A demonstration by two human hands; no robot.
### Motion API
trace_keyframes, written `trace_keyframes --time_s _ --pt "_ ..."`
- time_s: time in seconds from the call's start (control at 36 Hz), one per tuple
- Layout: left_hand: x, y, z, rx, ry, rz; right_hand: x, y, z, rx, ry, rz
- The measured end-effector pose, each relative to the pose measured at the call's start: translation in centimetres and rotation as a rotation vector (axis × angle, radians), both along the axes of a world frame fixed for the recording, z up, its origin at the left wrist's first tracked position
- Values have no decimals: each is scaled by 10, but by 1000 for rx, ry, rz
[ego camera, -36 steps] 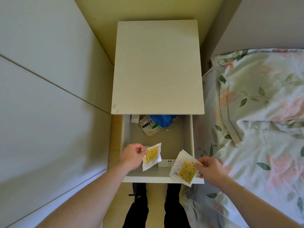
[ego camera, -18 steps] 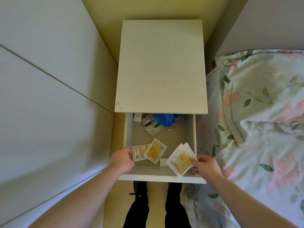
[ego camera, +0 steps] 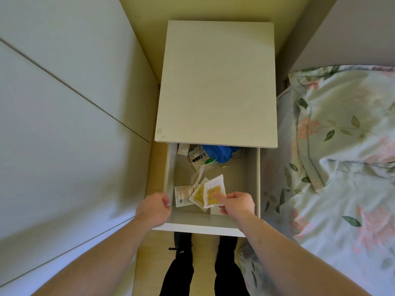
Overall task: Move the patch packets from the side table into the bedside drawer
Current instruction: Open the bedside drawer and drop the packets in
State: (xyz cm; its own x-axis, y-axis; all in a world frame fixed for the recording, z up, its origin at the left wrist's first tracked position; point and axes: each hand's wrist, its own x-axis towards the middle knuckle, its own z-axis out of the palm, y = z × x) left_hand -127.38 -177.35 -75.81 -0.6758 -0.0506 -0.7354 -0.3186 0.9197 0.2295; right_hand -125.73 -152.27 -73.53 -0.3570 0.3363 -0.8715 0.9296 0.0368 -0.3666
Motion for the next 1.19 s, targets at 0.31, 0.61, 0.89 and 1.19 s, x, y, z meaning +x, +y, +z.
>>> trace_keyframes --time_s 0.31,0.61,0.89,1.19 --pt "8 0 3 28 -42 15 17 30 -4 87 -36 -11" --pt "7 4 7 38 -78 -10 -3 -8 -9 4 -24 198" --pt "4 26 54 135 -55 -4 28 14 39 62 41 256" --pt "10 77 234 286 81 -186 67 53 221 180 213 370"
